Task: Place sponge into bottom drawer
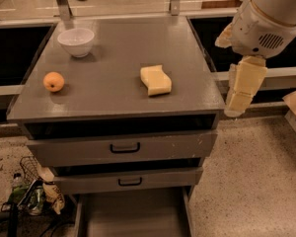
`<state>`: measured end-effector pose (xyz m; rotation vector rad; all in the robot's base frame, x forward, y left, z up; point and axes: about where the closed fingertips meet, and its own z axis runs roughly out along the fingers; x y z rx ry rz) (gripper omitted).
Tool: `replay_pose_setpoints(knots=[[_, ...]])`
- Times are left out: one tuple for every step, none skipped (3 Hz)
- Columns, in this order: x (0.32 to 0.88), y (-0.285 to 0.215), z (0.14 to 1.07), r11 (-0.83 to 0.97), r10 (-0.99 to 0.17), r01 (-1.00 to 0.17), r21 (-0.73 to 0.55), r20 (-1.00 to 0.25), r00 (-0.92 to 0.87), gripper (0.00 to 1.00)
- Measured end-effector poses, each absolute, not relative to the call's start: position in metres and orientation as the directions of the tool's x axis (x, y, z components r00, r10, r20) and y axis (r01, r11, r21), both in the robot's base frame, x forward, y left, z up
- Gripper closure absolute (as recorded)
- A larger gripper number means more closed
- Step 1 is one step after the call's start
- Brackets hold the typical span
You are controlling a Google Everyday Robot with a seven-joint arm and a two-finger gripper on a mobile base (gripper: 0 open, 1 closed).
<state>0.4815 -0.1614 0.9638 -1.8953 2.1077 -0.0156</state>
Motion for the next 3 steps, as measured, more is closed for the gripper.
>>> replay_pose_setpoints(knots=[[0.495, -0.143, 0.949, 0.073, -0.975, -0.981, -0.179, -0.220, -0.033, 0.00], [0.495, -0.143, 0.949, 0.073, -0.975, -0.981, -0.179, -0.220, -0.033, 0.00], [0.506, -0.143, 0.944, 0.062, -0.972, -0.980, -0.189, -0.236, -0.016, 0.00]])
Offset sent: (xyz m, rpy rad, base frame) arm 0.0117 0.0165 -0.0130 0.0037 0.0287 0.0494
